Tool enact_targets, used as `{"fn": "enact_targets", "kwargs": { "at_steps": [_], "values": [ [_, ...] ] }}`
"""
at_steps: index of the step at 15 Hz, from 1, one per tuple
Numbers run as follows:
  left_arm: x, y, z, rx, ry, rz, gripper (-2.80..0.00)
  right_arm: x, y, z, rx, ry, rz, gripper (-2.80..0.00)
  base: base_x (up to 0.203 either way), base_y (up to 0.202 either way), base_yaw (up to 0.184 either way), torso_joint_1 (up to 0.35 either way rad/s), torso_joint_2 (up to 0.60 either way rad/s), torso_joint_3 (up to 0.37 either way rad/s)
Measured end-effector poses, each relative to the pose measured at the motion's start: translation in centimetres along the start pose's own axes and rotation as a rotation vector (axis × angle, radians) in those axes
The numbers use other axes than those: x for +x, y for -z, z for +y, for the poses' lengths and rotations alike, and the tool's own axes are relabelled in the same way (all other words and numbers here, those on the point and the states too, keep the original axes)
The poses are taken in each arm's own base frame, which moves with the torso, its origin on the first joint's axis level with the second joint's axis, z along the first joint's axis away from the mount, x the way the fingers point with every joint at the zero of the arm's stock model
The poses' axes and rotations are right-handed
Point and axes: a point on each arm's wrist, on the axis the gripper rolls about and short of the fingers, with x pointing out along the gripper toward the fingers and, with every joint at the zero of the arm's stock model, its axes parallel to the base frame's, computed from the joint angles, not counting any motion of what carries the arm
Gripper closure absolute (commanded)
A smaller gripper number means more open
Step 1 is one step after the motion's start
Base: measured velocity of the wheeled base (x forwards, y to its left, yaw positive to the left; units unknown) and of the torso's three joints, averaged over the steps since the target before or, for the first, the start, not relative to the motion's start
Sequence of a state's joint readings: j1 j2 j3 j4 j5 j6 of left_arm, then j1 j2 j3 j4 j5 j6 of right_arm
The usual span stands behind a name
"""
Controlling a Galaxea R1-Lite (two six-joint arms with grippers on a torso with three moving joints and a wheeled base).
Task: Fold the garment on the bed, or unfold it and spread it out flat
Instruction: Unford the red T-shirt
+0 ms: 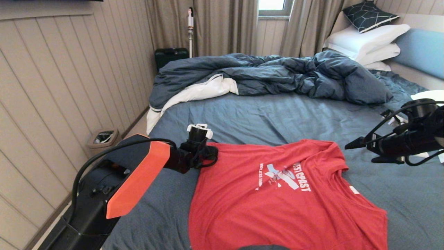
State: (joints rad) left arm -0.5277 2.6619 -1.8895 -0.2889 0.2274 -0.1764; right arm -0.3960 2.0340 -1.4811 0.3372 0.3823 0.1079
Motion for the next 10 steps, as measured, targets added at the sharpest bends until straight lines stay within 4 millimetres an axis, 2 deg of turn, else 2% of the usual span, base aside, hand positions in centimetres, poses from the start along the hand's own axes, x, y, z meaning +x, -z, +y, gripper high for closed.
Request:
{"fn": "enact_targets", "kwargs": {
  "at_steps": [10],
  "values": [
    [0.0,-0.1,0.0,0.002,-0.031,-0.02,0.0,1.3,-0.4,-0.5,-0.008,0.003,-0.013,-2.8,0.0,0.0,0.0,0.0,0.0,0.0]
  ]
}}
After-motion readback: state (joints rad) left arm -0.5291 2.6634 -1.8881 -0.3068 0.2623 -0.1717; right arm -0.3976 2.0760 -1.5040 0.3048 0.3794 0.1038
